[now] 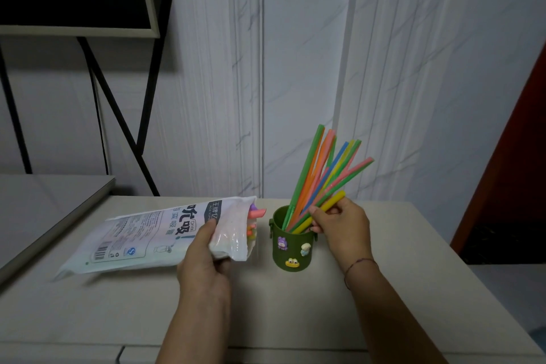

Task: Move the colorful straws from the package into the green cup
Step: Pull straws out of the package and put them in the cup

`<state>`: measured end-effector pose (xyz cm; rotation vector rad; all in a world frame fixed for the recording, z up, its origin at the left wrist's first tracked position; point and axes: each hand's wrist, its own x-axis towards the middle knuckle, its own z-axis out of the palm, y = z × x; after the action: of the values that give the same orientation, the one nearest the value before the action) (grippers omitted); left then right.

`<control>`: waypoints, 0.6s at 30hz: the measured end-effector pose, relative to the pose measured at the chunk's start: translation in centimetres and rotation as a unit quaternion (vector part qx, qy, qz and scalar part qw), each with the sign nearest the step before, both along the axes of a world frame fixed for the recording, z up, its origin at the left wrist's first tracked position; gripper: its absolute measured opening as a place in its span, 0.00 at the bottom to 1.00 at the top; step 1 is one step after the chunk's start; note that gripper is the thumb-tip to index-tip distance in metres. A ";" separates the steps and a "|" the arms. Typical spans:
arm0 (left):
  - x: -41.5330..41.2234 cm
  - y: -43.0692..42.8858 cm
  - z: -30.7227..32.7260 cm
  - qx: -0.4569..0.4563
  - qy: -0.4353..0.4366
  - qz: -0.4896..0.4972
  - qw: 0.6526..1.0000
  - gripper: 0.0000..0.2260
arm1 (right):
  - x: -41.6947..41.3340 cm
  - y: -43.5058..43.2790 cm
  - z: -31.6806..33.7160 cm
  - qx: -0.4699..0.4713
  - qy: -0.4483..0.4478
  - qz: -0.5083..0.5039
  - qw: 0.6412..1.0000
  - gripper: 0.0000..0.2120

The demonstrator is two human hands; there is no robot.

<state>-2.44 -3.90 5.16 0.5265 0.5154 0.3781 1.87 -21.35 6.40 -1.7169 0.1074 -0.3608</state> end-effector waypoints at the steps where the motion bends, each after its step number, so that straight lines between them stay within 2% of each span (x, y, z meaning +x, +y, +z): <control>1: 0.0 0.0 0.0 0.004 -0.002 -0.001 1.000 0.16 | -0.1 0.0 0.0 -0.003 0.001 0.002 1.000 0.06; 5: 0.0 0.0 0.0 0.008 -0.014 -0.004 1.000 0.16 | -0.6 -0.3 0.2 -0.026 0.044 0.010 0.999 0.12; 9: 0.0 -0.1 0.2 0.012 -0.027 -0.004 1.000 0.20 | -1.5 -0.7 0.6 -0.148 0.180 0.064 0.971 0.15; 11: 0.0 0.0 0.2 0.019 -0.031 -0.007 0.999 0.17 | -2.2 -0.5 0.8 -0.112 0.241 0.125 0.956 0.16; 13: -0.1 -0.1 0.2 0.029 -0.040 -0.010 0.999 0.15 | -3.0 0.2 1.0 -0.062 0.258 0.207 0.942 0.15; 15: -0.2 -0.3 0.2 0.044 -0.049 -0.007 0.998 0.18 | -3.5 1.4 1.3 0.009 0.228 0.268 0.936 0.13; 18: -0.2 -0.4 0.2 0.072 -0.043 0.011 0.996 0.15 | -3.3 3.4 1.6 0.124 0.150 0.274 0.942 0.10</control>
<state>-2.63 -4.32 5.33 0.6422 0.4116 0.4589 -1.45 -17.96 7.99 -1.4666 -0.1019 0.3178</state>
